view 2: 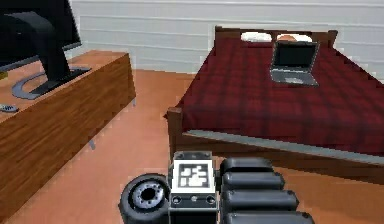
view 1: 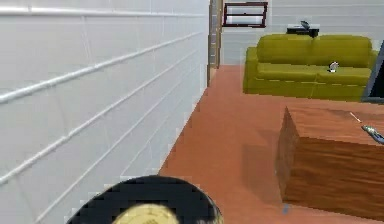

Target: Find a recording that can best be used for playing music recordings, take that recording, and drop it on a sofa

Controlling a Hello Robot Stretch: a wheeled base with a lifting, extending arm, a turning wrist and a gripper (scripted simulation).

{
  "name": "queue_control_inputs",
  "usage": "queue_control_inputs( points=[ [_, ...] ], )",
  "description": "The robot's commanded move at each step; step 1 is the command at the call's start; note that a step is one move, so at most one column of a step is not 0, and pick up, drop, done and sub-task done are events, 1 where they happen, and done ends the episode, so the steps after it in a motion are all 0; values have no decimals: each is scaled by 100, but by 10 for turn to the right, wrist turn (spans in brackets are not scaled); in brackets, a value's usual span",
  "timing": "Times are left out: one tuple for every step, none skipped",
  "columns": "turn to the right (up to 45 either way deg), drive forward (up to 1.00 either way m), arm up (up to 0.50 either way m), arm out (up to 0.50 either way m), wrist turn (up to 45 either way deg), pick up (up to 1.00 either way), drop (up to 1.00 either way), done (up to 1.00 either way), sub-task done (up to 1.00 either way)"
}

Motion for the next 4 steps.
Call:
queue_control_inputs(
  points=[
    [0,100,0,0,0,0,0,0,0],
    [0,20,0,0,0,0,0,0,0],
    [120,0,0,0,0,0,0,0,0],
    [0,75,0,0,0,0,0,0,0]
  ],
)
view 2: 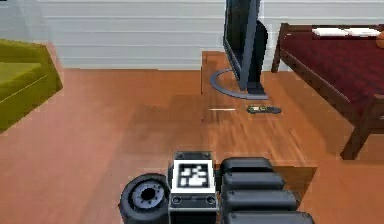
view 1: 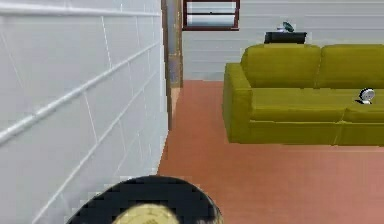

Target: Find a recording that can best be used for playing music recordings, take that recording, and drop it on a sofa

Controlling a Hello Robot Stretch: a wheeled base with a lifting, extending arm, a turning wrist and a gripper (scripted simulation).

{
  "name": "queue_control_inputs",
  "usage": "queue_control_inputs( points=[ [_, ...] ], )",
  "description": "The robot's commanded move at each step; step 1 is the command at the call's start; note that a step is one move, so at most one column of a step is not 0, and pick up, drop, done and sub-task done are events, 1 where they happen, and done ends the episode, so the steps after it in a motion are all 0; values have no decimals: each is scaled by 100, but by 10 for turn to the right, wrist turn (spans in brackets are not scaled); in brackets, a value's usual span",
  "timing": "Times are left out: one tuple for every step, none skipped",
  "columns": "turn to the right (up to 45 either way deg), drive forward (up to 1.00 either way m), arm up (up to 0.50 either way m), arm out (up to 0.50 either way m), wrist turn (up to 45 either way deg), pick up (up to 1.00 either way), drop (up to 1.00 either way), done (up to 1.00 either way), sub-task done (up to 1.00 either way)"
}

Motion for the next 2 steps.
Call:
queue_control_inputs(
  points=[
    [450,0,0,0,0,0,0,0,0],
    [0,100,0,0,0,0,0,0,0]
  ],
)
